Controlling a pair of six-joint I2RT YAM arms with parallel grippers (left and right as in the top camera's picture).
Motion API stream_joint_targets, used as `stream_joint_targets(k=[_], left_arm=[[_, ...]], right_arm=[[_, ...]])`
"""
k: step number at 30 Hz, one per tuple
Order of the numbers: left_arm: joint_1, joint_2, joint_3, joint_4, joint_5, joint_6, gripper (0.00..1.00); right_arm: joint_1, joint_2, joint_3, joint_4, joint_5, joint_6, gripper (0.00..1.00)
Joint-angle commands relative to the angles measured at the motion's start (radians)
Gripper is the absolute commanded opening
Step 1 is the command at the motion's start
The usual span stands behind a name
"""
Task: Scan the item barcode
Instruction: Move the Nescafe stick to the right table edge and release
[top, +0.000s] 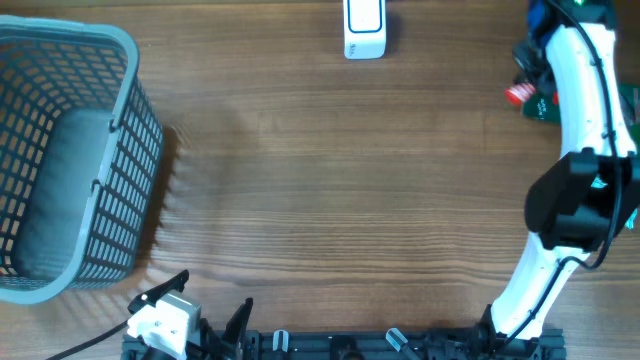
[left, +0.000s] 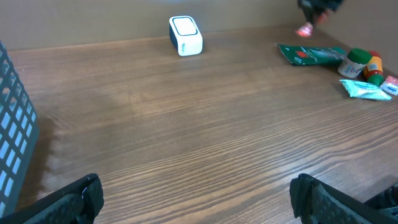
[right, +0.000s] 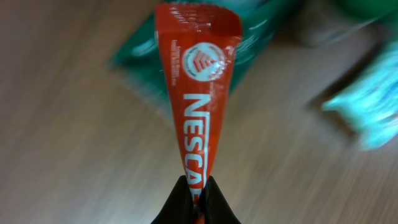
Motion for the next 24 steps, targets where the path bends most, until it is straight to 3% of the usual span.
stream_joint_targets(k=[1, 4, 7, 8, 9, 10, 11, 17, 21, 24], left_arm=[[-0.002, -0.007, -0.001, 0.000, 0.009, -0.009, 1.00], [-0.002, -0.007, -0.001, 0.000, 0.009, -0.009, 1.00], [-0.002, -0.007, -0.001, 0.000, 0.009, -0.009, 1.00], [-0.002, -0.007, -0.001, 0.000, 0.009, -0.009, 1.00], [-0.002, -0.007, -0.001, 0.000, 0.009, -0.009, 1.00], [-0.002, -0.007, -0.001, 0.000, 0.009, -0.009, 1.00], [-0.002, -0.007, -0.001, 0.000, 0.009, -0.009, 1.00], [-0.002, -0.007, -0.001, 0.000, 0.009, -0.009, 1.00], [-0.002, -0.007, -0.001, 0.000, 0.009, -0.009, 1.00], [-0.002, -0.007, -0.001, 0.000, 0.009, -0.009, 1.00]], right_arm=[[-0.090, 0.032, -0.172, 0.118, 0.160, -0.126, 0.05], [-0.159, 0.032, -0.309, 0.274, 0.069, -0.305, 0.06], [-0.211, 0.032, -0.340, 0.270, 0.065, -0.314, 0.07], [-0.223, 0.027, -0.332, 0.255, 0.065, -0.314, 0.25], [-0.235, 0.021, -0.310, 0.227, 0.056, -0.315, 0.69], [-0.243, 0.013, -0.278, 0.188, 0.023, -0.319, 0.95], [-0.246, 0.005, -0.235, 0.138, -0.023, -0.321, 1.00], [-0.208, -0.104, -0.036, -0.054, -0.218, -0.328, 1.00], [-0.146, -0.261, -0.030, -0.062, -0.400, -0.427, 1.00], [-0.089, -0.392, -0.030, -0.096, -0.496, -0.425, 0.99]])
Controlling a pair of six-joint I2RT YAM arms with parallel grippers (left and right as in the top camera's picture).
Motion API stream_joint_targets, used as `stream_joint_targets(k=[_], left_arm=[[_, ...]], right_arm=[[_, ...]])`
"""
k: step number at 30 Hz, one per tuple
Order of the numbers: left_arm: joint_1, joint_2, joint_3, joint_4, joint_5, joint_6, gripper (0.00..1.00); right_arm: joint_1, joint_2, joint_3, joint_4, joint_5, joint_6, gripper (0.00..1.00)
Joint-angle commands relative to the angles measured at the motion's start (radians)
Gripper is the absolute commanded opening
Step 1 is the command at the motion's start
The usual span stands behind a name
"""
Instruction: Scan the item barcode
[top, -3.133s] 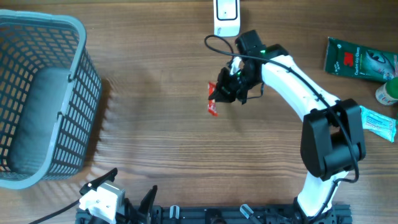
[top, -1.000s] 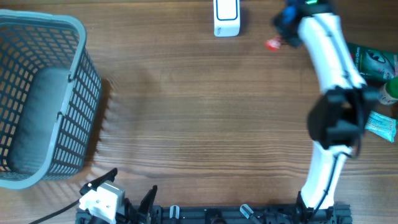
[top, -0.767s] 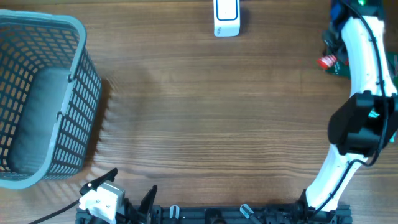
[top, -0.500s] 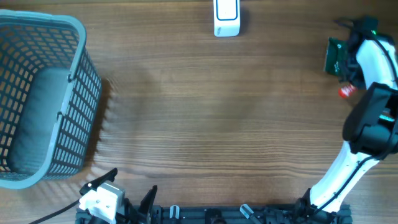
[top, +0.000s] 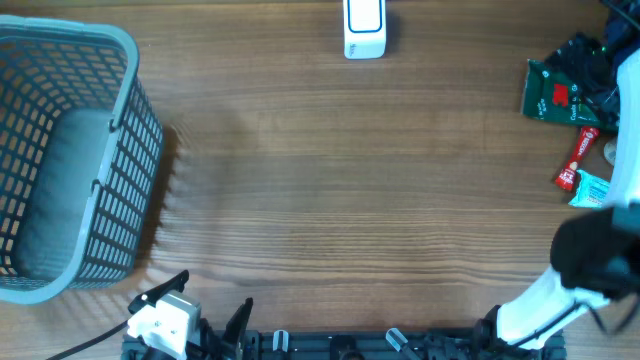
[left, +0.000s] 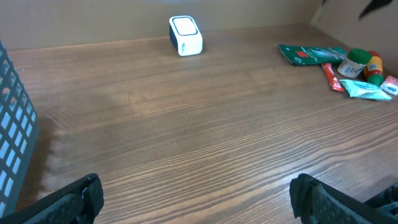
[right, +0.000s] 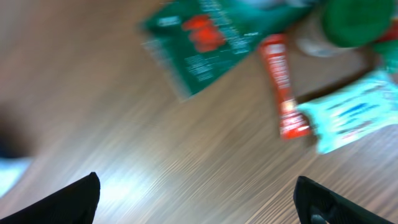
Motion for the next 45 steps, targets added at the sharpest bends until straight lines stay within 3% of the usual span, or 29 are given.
stream_joint_targets(k=[1, 7, 11, 14, 20, 32, 34, 35, 41, 45], left_arm=[[-0.002, -0.007, -0.001, 0.001, 0.009, -0.009, 1.00], [-0.002, -0.007, -0.001, 0.001, 0.009, -0.009, 1.00], [-0.002, -0.007, -0.001, 0.001, 0.009, -0.009, 1.00], [-0.002, -0.007, -0.001, 0.001, 0.009, -0.009, 1.00], [-0.002, -0.007, -0.001, 0.001, 0.009, -0.009, 1.00], [-0.002, -0.007, -0.001, 0.001, 0.009, -0.009, 1.00], [-0.002, -0.007, -0.001, 0.001, 0.009, -0.009, 1.00], [-0.002, -0.007, -0.001, 0.001, 0.009, -0.009, 1.00], [-0.002, -0.007, -0.001, 0.001, 0.009, -0.009, 1.00], [-0.002, -0.007, -0.001, 0.001, 0.009, -0.009, 1.00]], right_arm=[[0.066, -0.175, 0.025, -0.037, -0.201, -0.036, 1.00], [0.149, -0.372, 0.025, -0.121, -0.230, -0.036, 1.00], [0.176, -0.474, 0.025, -0.288, -0.229, -0.039, 0.99], [0.176, -0.523, 0.018, -0.279, -0.223, -0.045, 1.00], [0.176, -0.539, 0.018, -0.299, -0.292, -0.404, 1.00], [0.176, -0.703, -0.037, -0.159, -0.441, -0.650, 1.00], [0.177, -0.748, -0.114, -0.091, -0.506, -0.716, 1.00], [0.194, -0.947, -0.452, 0.230, -0.592, -0.750, 1.00], [0.289, -1.277, -0.976, 0.763, -0.621, -0.740, 1.00], [0.303, -1.510, -1.316, 1.110, -0.590, -0.626, 1.00]])
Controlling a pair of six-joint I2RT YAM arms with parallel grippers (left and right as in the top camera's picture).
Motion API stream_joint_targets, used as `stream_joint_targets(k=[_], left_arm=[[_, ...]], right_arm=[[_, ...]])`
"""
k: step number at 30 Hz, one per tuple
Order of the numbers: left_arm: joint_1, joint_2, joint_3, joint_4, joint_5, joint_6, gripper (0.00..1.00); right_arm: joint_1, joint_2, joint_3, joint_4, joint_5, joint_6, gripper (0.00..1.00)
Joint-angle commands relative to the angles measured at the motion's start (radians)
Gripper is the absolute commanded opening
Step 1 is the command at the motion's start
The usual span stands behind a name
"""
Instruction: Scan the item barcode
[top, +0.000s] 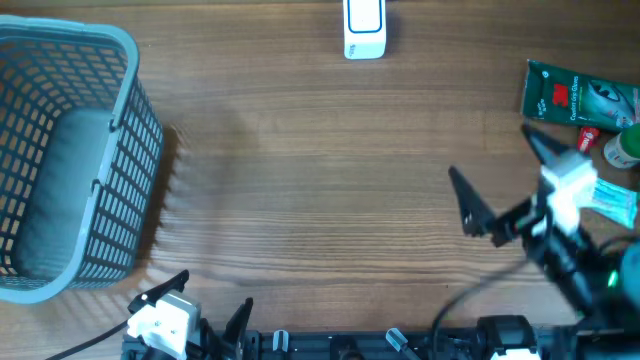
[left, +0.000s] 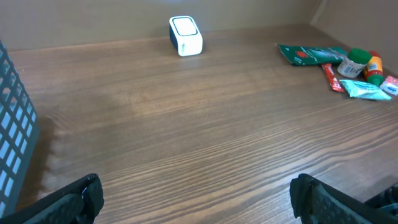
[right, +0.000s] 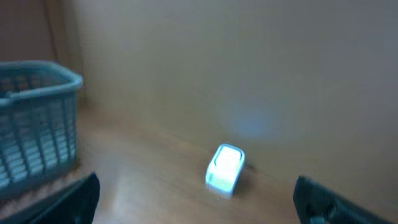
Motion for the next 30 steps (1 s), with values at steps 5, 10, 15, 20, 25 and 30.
stream_joint_targets(k=[5, 10, 15, 20, 25, 30], left_arm=[[-0.002, -0.007, -0.001, 0.000, 0.009, -0.009, 1.00], [-0.002, -0.007, -0.001, 0.000, 0.009, -0.009, 1.00], [-0.002, -0.007, -0.001, 0.000, 0.009, -0.009, 1.00], [-0.002, -0.007, -0.001, 0.000, 0.009, -0.009, 1.00], [-0.002, -0.007, -0.001, 0.000, 0.009, -0.009, 1.00], [-0.002, -0.007, -0.001, 0.000, 0.009, -0.009, 1.00]], right_arm=[[0.005, -0.282, -0.428, 0.311, 0.011, 0.119, 1.00], [0.005, -0.386, -0.594, 0.425, 0.029, 0.120, 1.00], [0.005, -0.479, -0.717, 0.535, 0.089, 0.128, 1.00], [0.004, -0.477, -0.782, 0.653, 0.241, 0.229, 1.00], [0.004, -0.478, -0.832, 0.743, 0.317, 0.216, 1.00], [-0.013, -0.478, -0.832, 0.607, 0.313, 0.194, 1.00]])
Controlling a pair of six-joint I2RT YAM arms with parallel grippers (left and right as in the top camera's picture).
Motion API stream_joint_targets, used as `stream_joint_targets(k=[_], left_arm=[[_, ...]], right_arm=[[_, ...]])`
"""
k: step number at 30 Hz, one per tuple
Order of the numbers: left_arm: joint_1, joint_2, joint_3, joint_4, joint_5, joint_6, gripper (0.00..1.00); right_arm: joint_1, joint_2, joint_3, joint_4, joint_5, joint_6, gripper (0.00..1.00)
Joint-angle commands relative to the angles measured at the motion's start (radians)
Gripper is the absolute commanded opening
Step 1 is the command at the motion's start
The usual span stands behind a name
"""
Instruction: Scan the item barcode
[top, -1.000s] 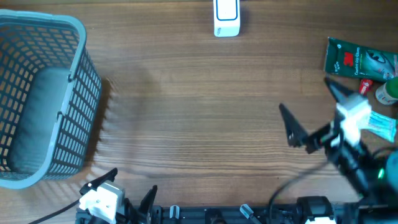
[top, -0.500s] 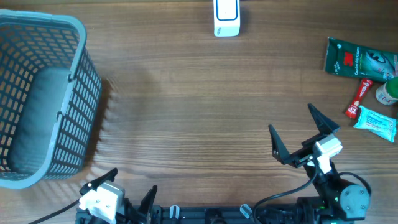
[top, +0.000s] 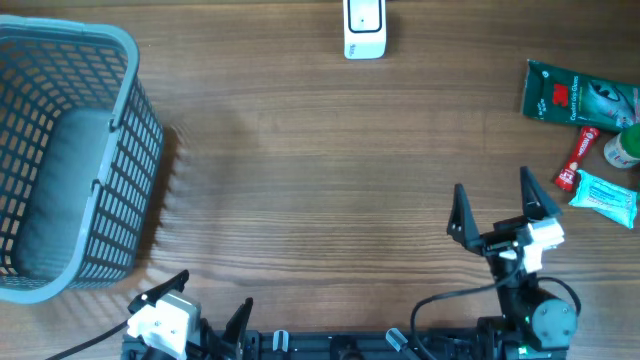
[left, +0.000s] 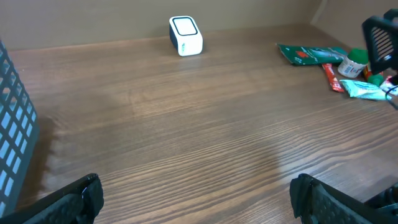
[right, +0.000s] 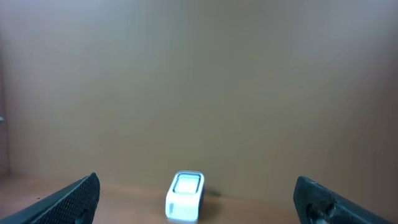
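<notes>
The white barcode scanner (top: 363, 30) stands at the table's far edge, also in the left wrist view (left: 185, 35) and straight ahead in the right wrist view (right: 185, 196). The red Nescafe stick (top: 578, 158) lies at the far right beside a green packet (top: 578, 95), with nothing holding it; the left wrist view shows the stick (left: 331, 78) too. My right gripper (top: 495, 215) sits low near the front edge, open and empty, well short of the items. My left gripper (top: 205, 305) is at the front left, open and empty (left: 199, 202).
A grey mesh basket (top: 125, 150) fills the left side. A light blue packet (top: 603, 195) and a green-lidded jar (top: 625, 150) lie by the stick at the right edge. A plain wall rises behind the scanner.
My right gripper has drawn back nearer the front edge and levelled out, and its camera now faces the scanner and wall squarely. The items and left gripper have not moved.
My right gripper was first shut on the red Nescafe stick, held up near the pile at the far right. Then the stick lay on the table beside the green packet with the gripper open. The arm was then nearer the front edge, and now sits folded there.
</notes>
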Motion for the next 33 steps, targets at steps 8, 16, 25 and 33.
stream_joint_targets(k=[8, 16, 25, 33], left_arm=[[-0.002, -0.007, -0.001, 0.001, 0.009, -0.009, 1.00], [-0.002, -0.007, -0.001, 0.001, 0.009, -0.009, 1.00], [-0.002, -0.007, -0.001, 0.001, 0.009, -0.009, 1.00], [-0.002, -0.007, -0.001, 0.001, 0.009, -0.009, 1.00]], right_arm=[[-0.093, -0.013, -0.003, -0.245, -0.042, -0.003, 1.00], [-0.093, -0.013, -0.003, -0.329, -0.009, -0.004, 1.00], [-0.092, -0.013, -0.003, -0.328, -0.013, -0.001, 1.00], [-0.092, -0.011, -0.003, -0.329, -0.013, -0.001, 1.00]])
